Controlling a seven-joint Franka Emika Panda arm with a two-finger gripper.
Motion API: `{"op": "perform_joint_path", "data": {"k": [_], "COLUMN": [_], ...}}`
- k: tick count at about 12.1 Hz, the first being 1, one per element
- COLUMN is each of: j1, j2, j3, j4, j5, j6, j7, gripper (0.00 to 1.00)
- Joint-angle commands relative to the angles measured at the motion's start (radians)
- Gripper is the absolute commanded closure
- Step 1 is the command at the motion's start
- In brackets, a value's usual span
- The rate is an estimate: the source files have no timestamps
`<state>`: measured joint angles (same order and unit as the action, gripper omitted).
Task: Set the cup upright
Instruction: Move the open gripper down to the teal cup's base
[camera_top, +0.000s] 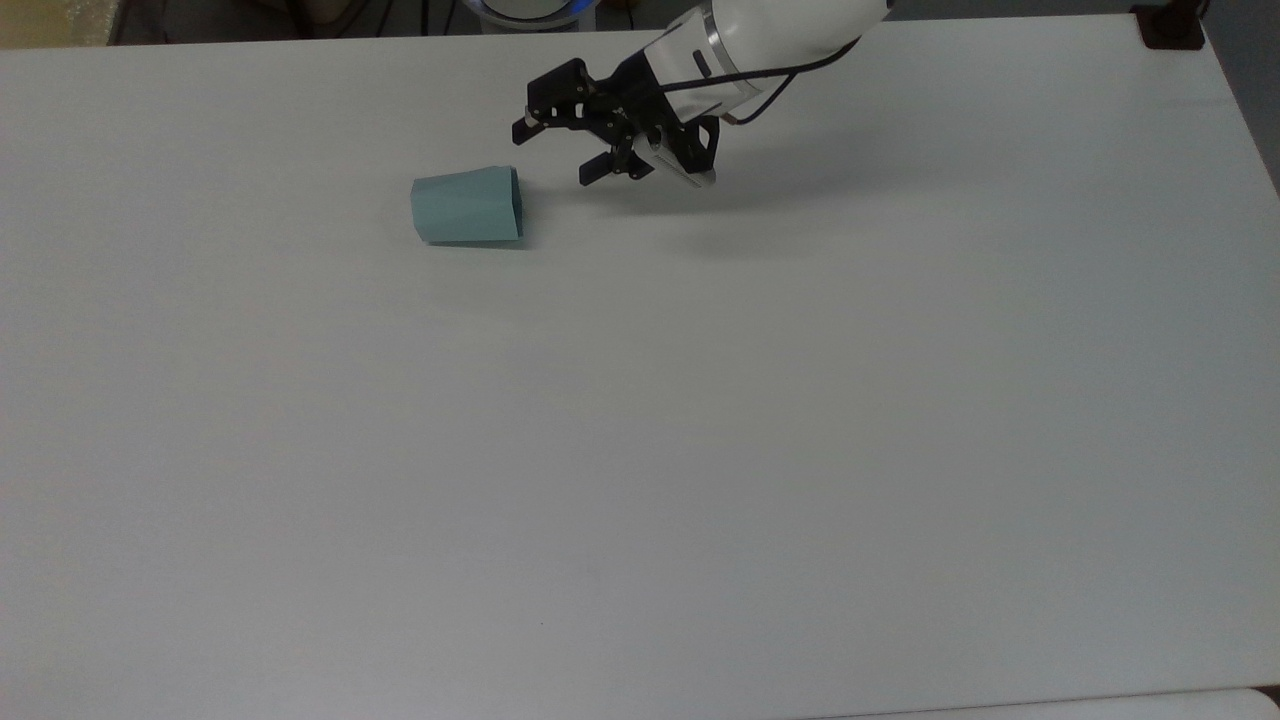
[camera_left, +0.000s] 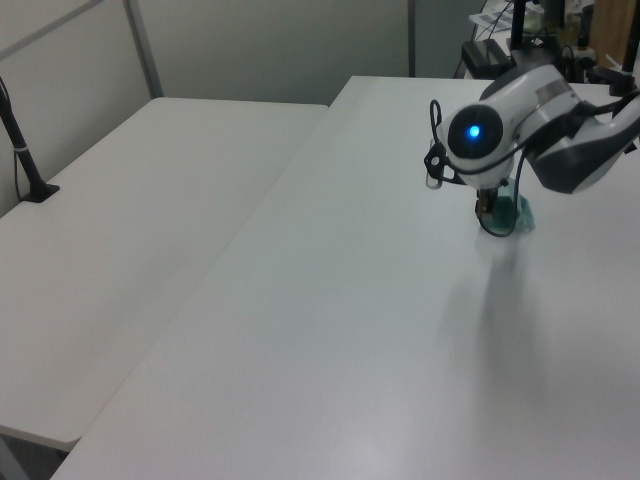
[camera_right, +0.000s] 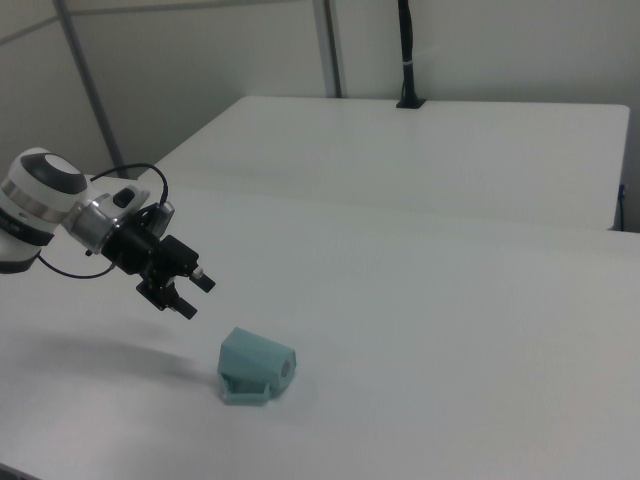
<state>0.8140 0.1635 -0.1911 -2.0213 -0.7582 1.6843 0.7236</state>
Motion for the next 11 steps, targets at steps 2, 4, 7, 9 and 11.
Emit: {"op": "perform_joint_path", "data": {"k": [2,4,7,9,11], "j1": [0.027,0.014,0.010,-0.002,-0.027], "j2": [-0.027,-0.016,0.002,0.020,0.043], "j3": [-0.014,-0.014,-0.014,-0.014,-0.014], "j4": [-0.103,-0.157,-0.168,-0.177,-0.181], "j5": [-0.133,-0.199,-0.204,-0.222,-0.236], "j6": [0.035,0.070,0.080,0.081,0.103], "j7": [0.118,0.175,0.175,0.178,0.198], "gripper": [0.03,0.03,0.03,0.03,0.05]}}
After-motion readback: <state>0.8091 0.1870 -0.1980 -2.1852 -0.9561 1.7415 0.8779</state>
